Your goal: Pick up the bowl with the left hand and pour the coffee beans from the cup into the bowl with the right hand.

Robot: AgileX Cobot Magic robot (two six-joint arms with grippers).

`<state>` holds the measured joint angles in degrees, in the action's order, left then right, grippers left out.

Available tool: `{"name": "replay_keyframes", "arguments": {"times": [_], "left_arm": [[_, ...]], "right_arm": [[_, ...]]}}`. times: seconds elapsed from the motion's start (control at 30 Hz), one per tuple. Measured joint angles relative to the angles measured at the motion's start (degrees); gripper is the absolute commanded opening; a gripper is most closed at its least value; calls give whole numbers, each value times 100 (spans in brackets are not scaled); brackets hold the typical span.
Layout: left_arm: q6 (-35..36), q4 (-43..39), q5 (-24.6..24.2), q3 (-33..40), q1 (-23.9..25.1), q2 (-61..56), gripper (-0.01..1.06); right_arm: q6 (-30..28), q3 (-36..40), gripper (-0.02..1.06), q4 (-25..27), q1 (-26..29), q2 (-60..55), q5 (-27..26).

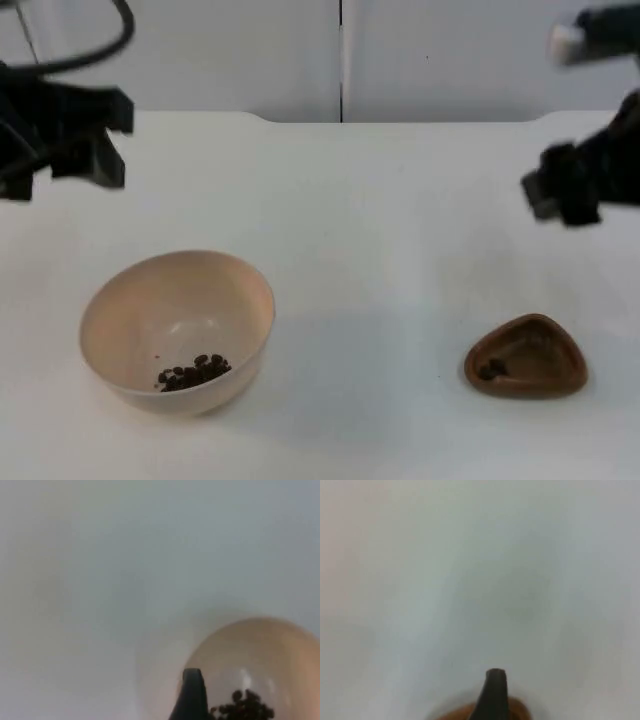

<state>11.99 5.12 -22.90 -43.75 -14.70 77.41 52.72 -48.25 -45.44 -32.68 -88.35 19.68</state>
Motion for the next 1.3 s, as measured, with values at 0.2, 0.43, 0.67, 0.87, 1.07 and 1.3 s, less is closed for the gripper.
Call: {"name": "replay_keyframes", "arguments": {"times": [0.2, 0.43, 0.67, 0.87, 1.07, 1.3], "left_arm": [[0, 0, -49, 0, 0, -1252, 66], [-246, 0, -68, 0, 0, -2649, 66], [-361, 0, -274, 0, 0, -3838, 66], [-428, 0, -620, 0, 0, -4404, 66], [-559, 25, -923, 0, 0, -4570, 66], [-1519, 732, -1281, 0, 0, -4574, 66]], "right_arm": [[-1015, 0, 71, 572, 0, 1674, 34], [-1906, 0, 71, 681, 0, 3448, 406], [-2221, 0, 71, 941, 0, 4693, 1426], [-2843, 0, 71, 1659, 0, 5269, 1643], [-3120, 0, 71, 2093, 0, 5501, 1720], [-4036, 0, 70, 3084, 0, 5513, 1945]]}}
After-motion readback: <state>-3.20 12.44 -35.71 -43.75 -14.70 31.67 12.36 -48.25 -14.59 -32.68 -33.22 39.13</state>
